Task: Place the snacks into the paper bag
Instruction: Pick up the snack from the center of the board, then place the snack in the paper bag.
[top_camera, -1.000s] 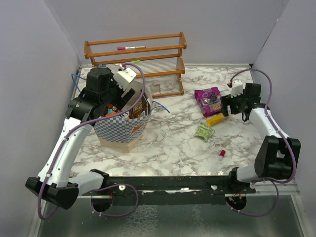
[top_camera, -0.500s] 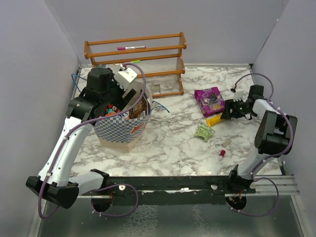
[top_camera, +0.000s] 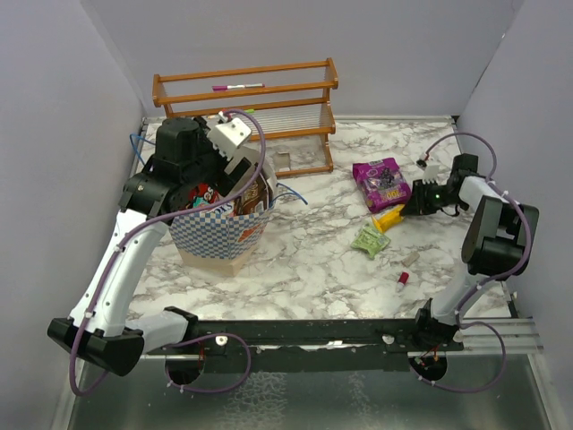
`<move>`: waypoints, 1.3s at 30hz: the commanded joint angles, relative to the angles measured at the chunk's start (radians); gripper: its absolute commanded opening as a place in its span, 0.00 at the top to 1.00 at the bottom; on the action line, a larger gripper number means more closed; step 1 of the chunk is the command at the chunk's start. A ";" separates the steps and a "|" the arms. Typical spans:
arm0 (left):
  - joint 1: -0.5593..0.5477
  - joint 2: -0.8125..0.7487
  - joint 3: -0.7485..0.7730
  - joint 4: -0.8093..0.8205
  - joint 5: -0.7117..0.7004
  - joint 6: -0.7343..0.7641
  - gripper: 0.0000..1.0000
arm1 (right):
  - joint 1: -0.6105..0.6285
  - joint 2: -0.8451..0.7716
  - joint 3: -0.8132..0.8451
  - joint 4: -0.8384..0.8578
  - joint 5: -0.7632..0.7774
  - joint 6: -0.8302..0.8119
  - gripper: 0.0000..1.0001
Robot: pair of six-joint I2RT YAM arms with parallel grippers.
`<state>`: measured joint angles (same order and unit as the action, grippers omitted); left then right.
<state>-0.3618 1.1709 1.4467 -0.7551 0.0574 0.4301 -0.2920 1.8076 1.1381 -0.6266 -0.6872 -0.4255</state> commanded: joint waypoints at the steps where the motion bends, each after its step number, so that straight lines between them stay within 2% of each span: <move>1: 0.002 0.012 0.072 0.079 0.110 -0.016 0.01 | -0.006 -0.105 0.012 -0.068 -0.070 -0.066 0.91; 6: 0.002 0.047 0.144 0.113 0.228 -0.090 0.01 | -0.006 -0.239 0.024 -0.147 -0.148 -0.140 0.98; 11: 0.002 0.083 0.191 0.147 0.421 -0.184 0.01 | 0.008 -0.359 0.091 -0.218 -0.282 -0.158 0.99; 15: 0.000 0.094 0.198 0.179 0.545 -0.250 0.02 | 0.041 -0.456 0.124 -0.190 -0.411 -0.126 0.99; 21: -0.053 0.137 0.218 0.219 0.628 -0.338 0.09 | 0.127 -0.599 0.123 0.012 -0.497 0.039 0.99; 28: -0.213 0.214 0.277 0.262 0.576 -0.365 0.13 | 0.222 -0.694 0.065 0.337 -0.590 0.268 0.99; 39: -0.339 0.352 0.254 0.433 0.670 -0.589 0.19 | 0.264 -0.770 -0.083 0.578 -0.624 0.373 0.99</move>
<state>-0.6582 1.4887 1.6943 -0.4103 0.6678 -0.0528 -0.0319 1.0771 1.1088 -0.1944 -1.2743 -0.1242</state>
